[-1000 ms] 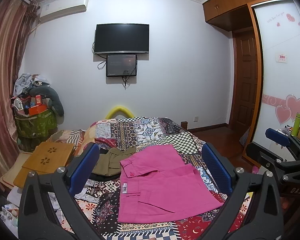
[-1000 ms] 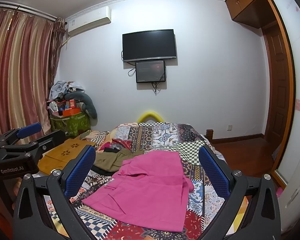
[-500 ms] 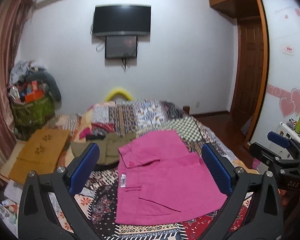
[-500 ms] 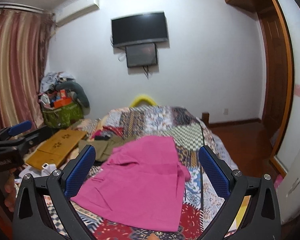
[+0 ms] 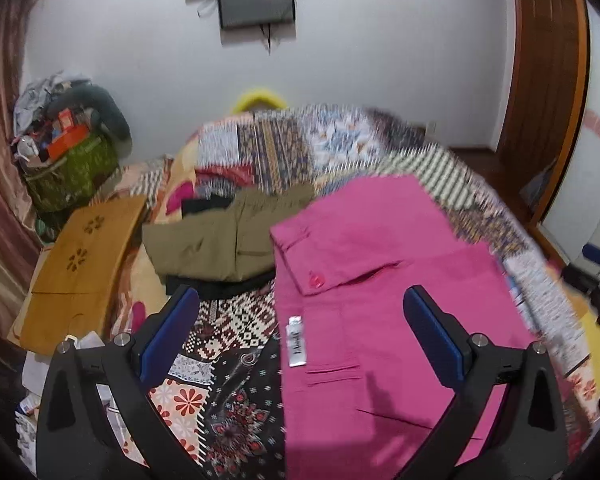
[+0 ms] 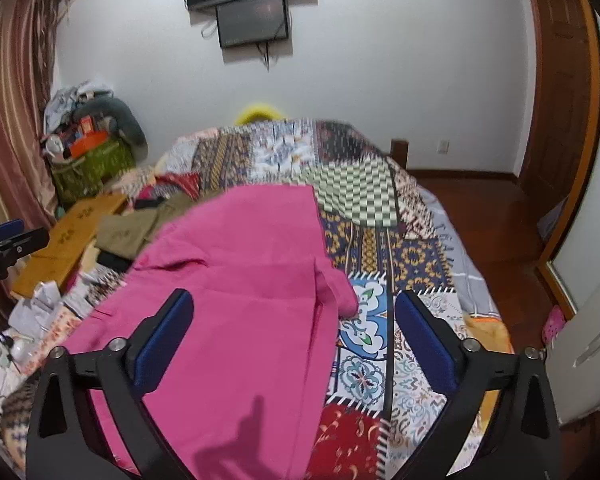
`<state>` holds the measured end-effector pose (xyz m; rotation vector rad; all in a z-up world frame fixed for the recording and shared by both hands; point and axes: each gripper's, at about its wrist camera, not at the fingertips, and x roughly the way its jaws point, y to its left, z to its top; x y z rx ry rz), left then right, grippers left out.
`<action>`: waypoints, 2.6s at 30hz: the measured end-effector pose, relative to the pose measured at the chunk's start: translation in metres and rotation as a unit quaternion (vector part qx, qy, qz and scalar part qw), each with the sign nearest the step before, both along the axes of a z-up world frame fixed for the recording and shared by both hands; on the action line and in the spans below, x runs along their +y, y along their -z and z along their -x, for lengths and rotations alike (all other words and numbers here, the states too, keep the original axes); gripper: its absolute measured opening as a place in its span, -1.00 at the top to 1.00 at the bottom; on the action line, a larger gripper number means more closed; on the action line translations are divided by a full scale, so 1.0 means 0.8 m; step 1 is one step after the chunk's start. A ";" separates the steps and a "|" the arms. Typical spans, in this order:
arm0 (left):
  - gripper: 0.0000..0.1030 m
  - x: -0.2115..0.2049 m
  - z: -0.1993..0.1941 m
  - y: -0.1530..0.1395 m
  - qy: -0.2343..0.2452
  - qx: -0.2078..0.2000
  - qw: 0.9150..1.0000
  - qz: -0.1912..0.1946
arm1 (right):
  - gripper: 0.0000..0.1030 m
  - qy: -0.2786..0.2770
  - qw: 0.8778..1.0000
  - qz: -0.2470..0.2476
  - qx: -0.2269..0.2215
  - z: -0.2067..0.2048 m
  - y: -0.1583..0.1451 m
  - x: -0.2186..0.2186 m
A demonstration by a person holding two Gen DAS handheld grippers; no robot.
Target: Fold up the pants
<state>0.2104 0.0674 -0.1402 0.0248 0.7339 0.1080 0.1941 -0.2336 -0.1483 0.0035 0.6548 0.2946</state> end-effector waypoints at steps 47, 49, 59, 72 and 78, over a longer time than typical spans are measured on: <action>1.00 0.052 -0.077 0.153 0.022 0.235 0.960 0.149 | 0.93 -0.115 0.979 0.025 0.165 -0.108 0.123 0.012; 1.00 0.053 -0.071 0.151 0.021 0.234 0.961 0.146 | 0.93 -0.111 0.979 0.026 0.167 -0.107 0.123 0.009; 0.94 0.049 -0.072 0.134 0.027 0.224 0.968 0.107 | 0.89 -0.094 0.982 0.034 0.163 -0.092 0.121 -0.001; 0.11 0.048 -0.138 0.098 0.030 0.163 0.977 0.131 | 0.14 -0.027 0.993 -0.010 0.113 -0.120 0.076 -0.055; -0.07 0.038 -0.170 0.129 0.036 0.191 0.971 0.138 | 0.13 -0.011 0.989 -0.021 0.147 -0.163 0.110 -0.052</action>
